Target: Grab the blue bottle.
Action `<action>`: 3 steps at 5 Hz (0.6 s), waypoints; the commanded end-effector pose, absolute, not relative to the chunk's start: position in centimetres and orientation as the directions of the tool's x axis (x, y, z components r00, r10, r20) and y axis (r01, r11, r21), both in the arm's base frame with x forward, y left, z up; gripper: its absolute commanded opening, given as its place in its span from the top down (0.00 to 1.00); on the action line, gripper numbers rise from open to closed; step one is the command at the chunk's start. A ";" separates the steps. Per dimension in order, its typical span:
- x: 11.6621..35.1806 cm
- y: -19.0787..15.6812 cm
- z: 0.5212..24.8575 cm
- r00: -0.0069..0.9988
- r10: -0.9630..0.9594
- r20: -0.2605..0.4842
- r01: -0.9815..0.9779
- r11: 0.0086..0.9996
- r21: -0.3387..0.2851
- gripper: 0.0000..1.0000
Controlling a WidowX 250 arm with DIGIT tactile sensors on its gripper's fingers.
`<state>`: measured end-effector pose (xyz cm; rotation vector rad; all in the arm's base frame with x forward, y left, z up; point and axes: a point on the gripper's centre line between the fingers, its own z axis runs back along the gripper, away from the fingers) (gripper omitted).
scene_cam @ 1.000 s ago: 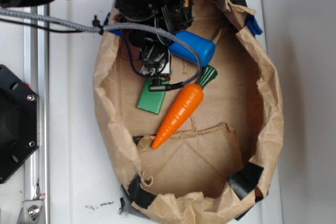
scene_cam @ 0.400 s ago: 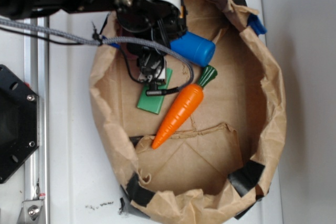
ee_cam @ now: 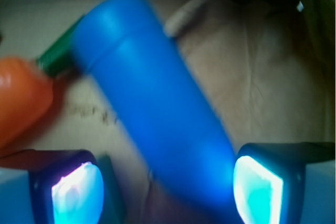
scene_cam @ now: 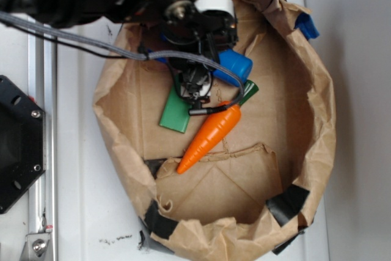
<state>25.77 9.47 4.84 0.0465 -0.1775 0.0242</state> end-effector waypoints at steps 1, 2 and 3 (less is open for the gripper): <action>27.7 9.5 4.8 0.981 0.003 0.195 -0.020 0.996 0.085 0.00; 32.7 9.0 5.9 0.983 0.007 0.183 -0.025 0.995 0.094 0.00; 33.1 9.0 5.7 0.984 0.007 0.179 -0.026 0.994 0.104 0.00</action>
